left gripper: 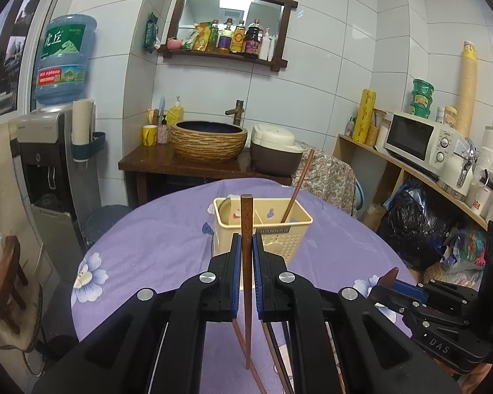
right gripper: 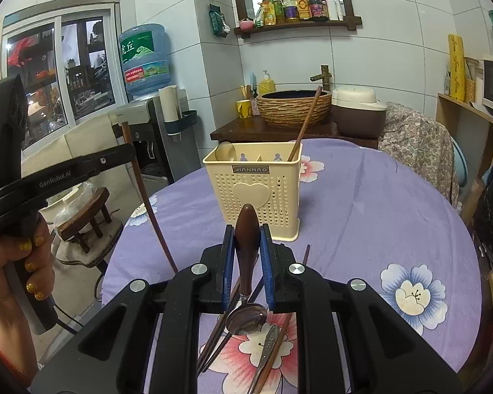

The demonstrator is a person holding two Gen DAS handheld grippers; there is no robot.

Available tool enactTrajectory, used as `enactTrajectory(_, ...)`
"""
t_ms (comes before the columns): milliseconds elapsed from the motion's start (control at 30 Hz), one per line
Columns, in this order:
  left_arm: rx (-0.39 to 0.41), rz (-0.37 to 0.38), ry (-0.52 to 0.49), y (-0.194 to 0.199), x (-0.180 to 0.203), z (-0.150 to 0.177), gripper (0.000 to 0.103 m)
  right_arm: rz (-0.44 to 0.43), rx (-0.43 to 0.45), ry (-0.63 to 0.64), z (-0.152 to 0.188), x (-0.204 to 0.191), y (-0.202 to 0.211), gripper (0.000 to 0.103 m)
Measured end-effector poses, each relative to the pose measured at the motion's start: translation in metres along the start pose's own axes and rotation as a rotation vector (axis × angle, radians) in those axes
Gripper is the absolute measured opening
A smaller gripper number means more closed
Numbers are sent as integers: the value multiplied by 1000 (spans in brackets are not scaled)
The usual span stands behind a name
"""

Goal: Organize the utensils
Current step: 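Lift the wooden chopstick and metal spoon up toward the cream caddy, then lower the chopstick and spoon into the caddy and open both grippers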

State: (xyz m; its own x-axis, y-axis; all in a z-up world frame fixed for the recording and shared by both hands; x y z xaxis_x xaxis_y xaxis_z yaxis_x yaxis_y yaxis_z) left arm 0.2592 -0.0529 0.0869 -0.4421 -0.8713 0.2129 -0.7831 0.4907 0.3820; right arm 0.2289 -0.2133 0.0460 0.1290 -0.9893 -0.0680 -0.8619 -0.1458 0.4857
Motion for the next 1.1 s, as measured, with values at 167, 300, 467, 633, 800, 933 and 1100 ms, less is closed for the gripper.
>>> enactTrajectory(167, 1, 25, -15, -4, 5, -23, 8, -2, 29, 5, -26, -1, -2, 16)
enactTrajectory(300, 26, 57, -20, -3, 9, -61, 8, 1, 69, 21, -65, -4, -2, 16)
enactTrajectory(467, 78, 53, -38, -2, 14, -119, 8, 33, 150, 21, -131, -6, -3, 16)
enactTrajectory(633, 124, 23, -32, -19, 12, -169, 8, 101, 213, 10, -184, -8, -22, 16)
enactTrajectory(800, 122, -13, -34, -45, 3, -172, 8, 148, 199, -12, -190, -4, -61, 16)
enactTrajectory(933, 101, -38, -39, -69, -4, -155, 8, 162, 155, -24, -173, -2, -95, 16)
enactTrajectory(1100, 28, -54, -32, -98, -13, -119, 8, 171, 92, -20, -142, -2, -125, 16)
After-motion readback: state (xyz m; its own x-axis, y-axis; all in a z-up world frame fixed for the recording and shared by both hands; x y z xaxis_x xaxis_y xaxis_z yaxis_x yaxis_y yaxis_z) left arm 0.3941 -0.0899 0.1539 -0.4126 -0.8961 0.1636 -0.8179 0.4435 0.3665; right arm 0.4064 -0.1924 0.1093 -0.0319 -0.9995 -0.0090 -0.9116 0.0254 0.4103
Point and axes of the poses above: each gripper's, at about its wrist camera, not at the fingertips, and y roughly against the way its jaws point, x to its right, z to its underside, the point moved 5 cm from there along -y, roughly the way its jaws point, and after that the axes turned 10 degrees about z, right-handed, at the moved point
